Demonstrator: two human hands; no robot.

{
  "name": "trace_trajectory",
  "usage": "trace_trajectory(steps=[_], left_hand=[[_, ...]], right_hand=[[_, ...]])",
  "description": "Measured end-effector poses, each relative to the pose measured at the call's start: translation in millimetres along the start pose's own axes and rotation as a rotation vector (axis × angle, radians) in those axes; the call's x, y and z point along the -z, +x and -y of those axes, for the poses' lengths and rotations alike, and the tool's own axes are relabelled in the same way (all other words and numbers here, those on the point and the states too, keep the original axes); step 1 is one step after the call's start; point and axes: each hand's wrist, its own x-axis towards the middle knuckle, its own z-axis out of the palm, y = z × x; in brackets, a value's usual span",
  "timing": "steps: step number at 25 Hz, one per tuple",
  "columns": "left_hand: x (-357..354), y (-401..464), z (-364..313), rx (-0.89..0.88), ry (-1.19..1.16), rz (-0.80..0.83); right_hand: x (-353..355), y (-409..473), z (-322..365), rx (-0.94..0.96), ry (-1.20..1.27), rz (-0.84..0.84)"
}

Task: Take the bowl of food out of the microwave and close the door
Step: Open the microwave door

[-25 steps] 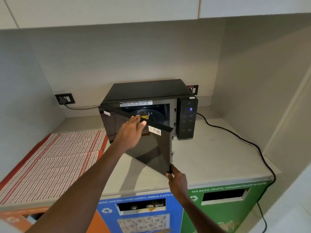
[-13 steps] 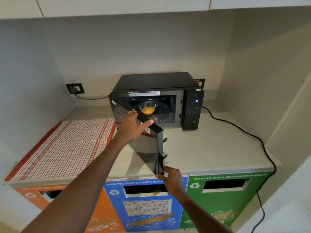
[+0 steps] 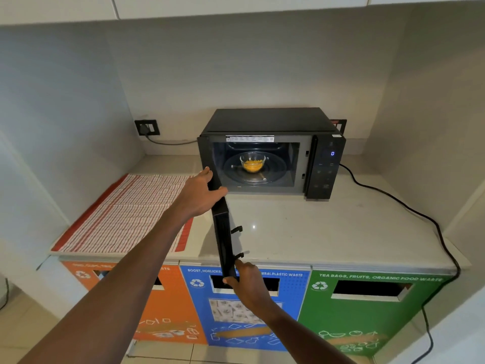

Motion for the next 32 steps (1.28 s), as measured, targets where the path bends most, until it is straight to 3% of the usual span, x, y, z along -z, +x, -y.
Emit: trace_trajectory(steps=[8, 20, 32], left_hand=[[25, -7, 17, 0.058, 0.112, 0.053], [45, -14, 24, 0.061, 0.267, 0.036], [49, -19, 28, -0.056, 0.397, -0.137]], right_hand=[[-20, -5, 29, 0.132, -0.053, 0.108], [-24, -6, 55, 0.254, -0.143, 0.476], [-18, 12, 73, 0.333, -0.226, 0.633]])
